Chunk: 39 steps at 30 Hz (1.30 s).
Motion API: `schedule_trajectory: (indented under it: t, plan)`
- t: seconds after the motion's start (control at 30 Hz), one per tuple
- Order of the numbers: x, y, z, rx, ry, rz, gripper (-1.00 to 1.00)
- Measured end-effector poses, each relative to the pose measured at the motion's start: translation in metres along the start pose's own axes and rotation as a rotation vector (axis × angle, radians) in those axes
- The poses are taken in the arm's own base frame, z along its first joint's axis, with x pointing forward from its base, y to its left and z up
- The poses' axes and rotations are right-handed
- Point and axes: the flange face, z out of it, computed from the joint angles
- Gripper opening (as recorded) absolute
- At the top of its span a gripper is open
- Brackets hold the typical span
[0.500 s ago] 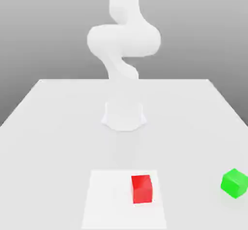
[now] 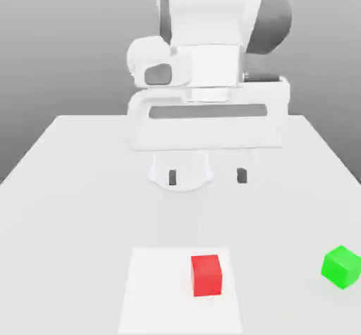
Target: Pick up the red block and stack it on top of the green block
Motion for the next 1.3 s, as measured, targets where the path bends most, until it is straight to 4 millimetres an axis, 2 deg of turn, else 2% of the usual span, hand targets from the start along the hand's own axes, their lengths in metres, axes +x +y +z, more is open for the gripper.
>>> schedule_trajectory:
  t: [0.17, 0.37, 0.4, 0.63, 0.83, 0.9, 1.0, 1.1, 1.17, 1.23, 1.27, 1.3]
  plan:
    - [-0.045, 0.03, 0.091, -0.117, -0.118, -0.025, 0.0]
    - [-0.06, 0.045, 0.159, -0.139, -0.139, -0.026, 0.0]
    - [-0.061, 0.046, 0.166, -0.139, -0.14, -0.026, -1.0]
    - [-0.061, 0.046, 0.167, -0.139, -0.139, -0.026, -1.0]
    - [-0.056, 0.035, 0.113, -0.138, -0.14, -0.041, -1.0]
    - [-0.088, -0.009, 0.103, -0.126, -0.153, -0.226, -1.0]
    - [-0.15, -0.074, 0.09, -0.103, -0.172, -0.532, -1.0]
    - [-0.22, -0.124, 0.075, -0.078, -0.188, -0.816, -1.0]
    - [-0.244, -0.136, 0.086, -0.069, -0.192, -0.904, -1.0]
    - [-0.252, -0.136, 0.109, -0.067, -0.193, -0.927, -1.0]
    - [-0.256, -0.135, 0.122, -0.066, -0.193, -0.931, 1.0]
    - [-0.256, -0.135, 0.122, -0.066, -0.193, -0.931, 1.0]
